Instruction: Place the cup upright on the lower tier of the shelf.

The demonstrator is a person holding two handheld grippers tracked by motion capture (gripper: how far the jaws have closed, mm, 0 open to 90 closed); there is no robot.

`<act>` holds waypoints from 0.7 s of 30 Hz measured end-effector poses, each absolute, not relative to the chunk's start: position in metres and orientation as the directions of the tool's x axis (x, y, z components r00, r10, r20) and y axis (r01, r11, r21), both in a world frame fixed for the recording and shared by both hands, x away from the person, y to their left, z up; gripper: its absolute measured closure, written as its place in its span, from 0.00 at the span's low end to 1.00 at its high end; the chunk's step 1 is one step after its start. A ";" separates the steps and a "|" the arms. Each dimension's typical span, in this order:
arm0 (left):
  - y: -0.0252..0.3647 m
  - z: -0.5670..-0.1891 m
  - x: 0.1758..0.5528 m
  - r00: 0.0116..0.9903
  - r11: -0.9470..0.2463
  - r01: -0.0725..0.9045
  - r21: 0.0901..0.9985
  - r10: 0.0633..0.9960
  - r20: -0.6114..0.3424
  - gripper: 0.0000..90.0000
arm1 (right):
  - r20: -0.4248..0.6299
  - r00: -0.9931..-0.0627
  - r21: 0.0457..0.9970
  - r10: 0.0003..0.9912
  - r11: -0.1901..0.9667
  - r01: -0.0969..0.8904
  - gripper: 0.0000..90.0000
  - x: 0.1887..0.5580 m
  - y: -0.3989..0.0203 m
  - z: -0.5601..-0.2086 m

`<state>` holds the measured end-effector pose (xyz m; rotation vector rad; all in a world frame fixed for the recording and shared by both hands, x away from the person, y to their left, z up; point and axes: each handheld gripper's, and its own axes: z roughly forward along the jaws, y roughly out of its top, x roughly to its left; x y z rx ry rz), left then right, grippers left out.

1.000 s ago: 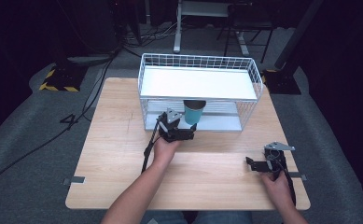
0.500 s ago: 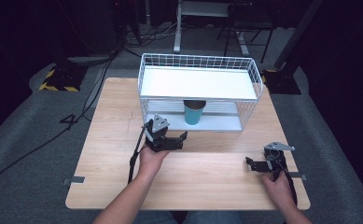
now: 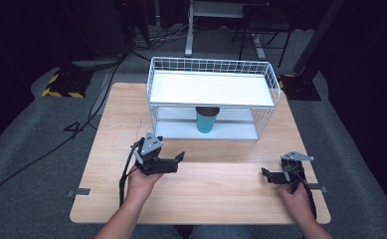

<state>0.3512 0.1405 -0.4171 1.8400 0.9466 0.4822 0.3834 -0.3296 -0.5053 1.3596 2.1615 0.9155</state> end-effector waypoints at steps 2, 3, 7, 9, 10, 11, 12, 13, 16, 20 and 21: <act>0.146 -0.418 0.345 0.617 -0.228 0.401 0.887 0.783 -0.077 0.07 | -0.008 -0.430 0.722 0.903 0.303 0.622 0.06 0.383 -0.330 -0.505; 0.150 -0.418 0.342 0.619 -0.232 0.407 0.884 0.782 -0.079 0.07 | -0.008 -0.430 0.722 0.903 0.303 0.622 0.06 0.383 -0.330 -0.505; 0.164 -0.423 0.332 0.621 -0.248 0.417 0.874 0.780 -0.075 0.07 | -0.008 -0.430 0.722 0.903 0.303 0.622 0.06 0.383 -0.330 -0.505; 0.170 -0.425 0.328 0.621 -0.251 0.427 0.868 0.780 -0.080 0.07 | -0.008 -0.430 0.722 0.903 0.303 0.622 0.06 0.383 -0.330 -0.505; 0.172 -0.426 0.326 0.620 -0.251 0.434 0.865 0.780 -0.084 0.07 | -0.008 -0.429 0.722 0.903 0.302 0.623 0.06 0.383 -0.330 -0.505; 0.175 -0.428 0.324 0.621 -0.255 0.432 0.865 0.780 -0.080 0.07 | -0.008 -0.430 0.722 0.903 0.303 0.622 0.06 0.383 -0.330 -0.505; 0.178 -0.429 0.322 0.619 -0.257 0.435 0.863 0.781 -0.079 0.07 | -0.008 -0.430 0.722 0.903 0.303 0.622 0.06 0.383 -0.330 -0.505; 0.180 -0.430 0.320 0.615 -0.264 0.432 0.862 0.785 -0.068 0.07 | -0.008 -0.430 0.722 0.903 0.303 0.622 0.06 0.383 -0.330 -0.505; 0.188 -0.435 0.314 0.609 -0.272 0.443 0.854 0.791 -0.065 0.07 | -0.008 -0.429 0.722 0.903 0.302 0.623 0.06 0.383 -0.330 -0.505; 0.200 -0.443 0.310 0.596 -0.254 0.469 0.846 0.798 -0.090 0.07 | -0.009 -0.430 0.722 0.903 0.303 0.622 0.06 0.383 -0.330 -0.505; 0.202 -0.446 0.309 0.592 -0.256 0.473 0.843 0.801 -0.089 0.07 | -0.008 -0.429 0.721 0.903 0.303 0.623 0.06 0.383 -0.330 -0.505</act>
